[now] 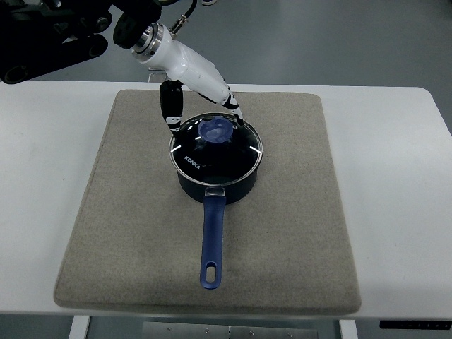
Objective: Open pot lid and place left with left hand
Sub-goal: 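Lower the left hand onto the blue knob and close fingers around it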
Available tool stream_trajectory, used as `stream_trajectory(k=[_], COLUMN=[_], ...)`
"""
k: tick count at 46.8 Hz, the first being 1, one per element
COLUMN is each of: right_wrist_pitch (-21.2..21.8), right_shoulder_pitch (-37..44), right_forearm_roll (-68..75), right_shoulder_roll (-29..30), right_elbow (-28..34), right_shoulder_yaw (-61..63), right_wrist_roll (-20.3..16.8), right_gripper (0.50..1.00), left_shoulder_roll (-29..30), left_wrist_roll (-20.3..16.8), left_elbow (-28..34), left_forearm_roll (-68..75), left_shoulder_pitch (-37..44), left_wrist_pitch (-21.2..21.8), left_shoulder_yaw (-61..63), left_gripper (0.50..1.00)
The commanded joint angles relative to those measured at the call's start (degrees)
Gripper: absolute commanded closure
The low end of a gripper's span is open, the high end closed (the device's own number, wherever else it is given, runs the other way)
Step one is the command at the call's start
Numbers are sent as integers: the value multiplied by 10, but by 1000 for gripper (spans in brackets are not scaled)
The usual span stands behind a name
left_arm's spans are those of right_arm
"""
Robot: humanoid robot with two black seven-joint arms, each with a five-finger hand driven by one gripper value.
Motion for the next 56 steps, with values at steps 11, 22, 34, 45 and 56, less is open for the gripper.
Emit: stream_trajectory(k=[11, 22, 34, 45, 56], right_wrist_pitch=[0, 0, 0, -1, 0], right_shoulder_pitch=[0, 0, 0, 0, 0], right_forearm_roll=[0, -1, 0, 0, 0], right_shoulder_roll=[0, 0, 0, 0, 0], right_elbow=[-1, 0, 0, 0, -1], right_shoulder_yaw=[0, 0, 0, 0, 0], right_wrist_roll=[0, 0, 0, 0, 0], right_gripper=[583, 583, 583, 583, 583], left_shoulder_roll=[1, -2, -3, -4, -16], left_wrist_roll=[0, 0, 0, 0, 0], left_elbow=[-14, -11, -3, 6, 7], left_forearm_roll=[6, 7, 7, 6, 1], left_shoulder_pitch=[-2, 1, 11, 6, 13], left_wrist_pitch=[-2, 0, 2, 2, 4], left_shoulder_yaw=[22, 22, 22, 20, 19], left_gripper=[512, 512, 512, 512, 512])
